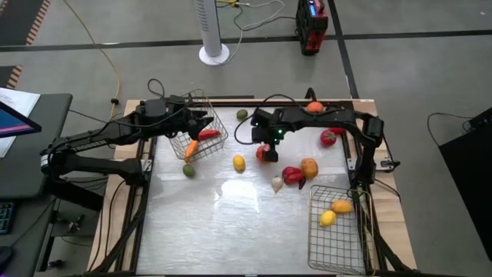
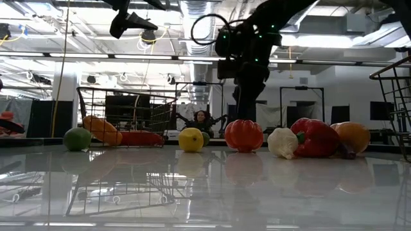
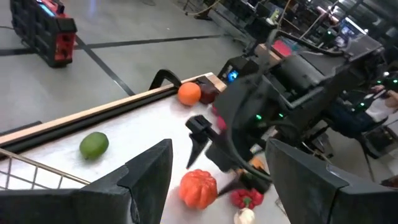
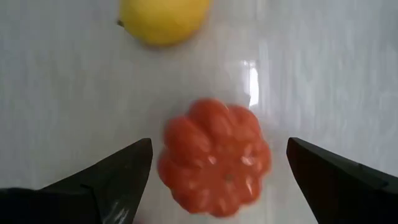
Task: Sort produce into baskets
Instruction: Put the pumpkin into the top wire basket
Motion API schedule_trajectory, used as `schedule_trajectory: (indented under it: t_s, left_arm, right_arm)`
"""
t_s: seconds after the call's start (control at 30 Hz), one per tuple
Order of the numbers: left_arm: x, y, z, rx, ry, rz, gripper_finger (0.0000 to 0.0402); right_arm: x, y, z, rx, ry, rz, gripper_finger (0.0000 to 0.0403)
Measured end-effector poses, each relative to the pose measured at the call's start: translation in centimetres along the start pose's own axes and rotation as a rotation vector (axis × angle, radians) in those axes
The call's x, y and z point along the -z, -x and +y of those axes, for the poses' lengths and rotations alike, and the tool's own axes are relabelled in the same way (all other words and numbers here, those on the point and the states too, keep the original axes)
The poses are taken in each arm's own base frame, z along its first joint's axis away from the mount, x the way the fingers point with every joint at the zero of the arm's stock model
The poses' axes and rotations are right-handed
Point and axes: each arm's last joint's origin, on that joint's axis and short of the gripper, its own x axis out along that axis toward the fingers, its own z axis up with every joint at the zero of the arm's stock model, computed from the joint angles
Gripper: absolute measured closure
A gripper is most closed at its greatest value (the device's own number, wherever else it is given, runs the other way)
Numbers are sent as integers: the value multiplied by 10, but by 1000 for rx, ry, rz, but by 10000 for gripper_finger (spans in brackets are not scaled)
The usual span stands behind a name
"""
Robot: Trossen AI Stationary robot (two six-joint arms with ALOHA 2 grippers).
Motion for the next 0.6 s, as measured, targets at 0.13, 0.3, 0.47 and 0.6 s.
schedule_trajectory:
  t_s: [0.13,0.3,0.47,0.6]
  left_arm:
    - [0,0,1,-6,2,-4,157]
    - [3,0,2,8,1,50,157]
    - [7,2,3,20,0,104,157]
    - [7,2,3,17,-8,105,157]
  right_arm:
    - [-5,-20,7,18,25,15,3]
    - [0,-45,8,118,30,131,3]
    - [3,-51,8,109,-26,154,14]
    - [3,-50,8,99,-50,157,28]
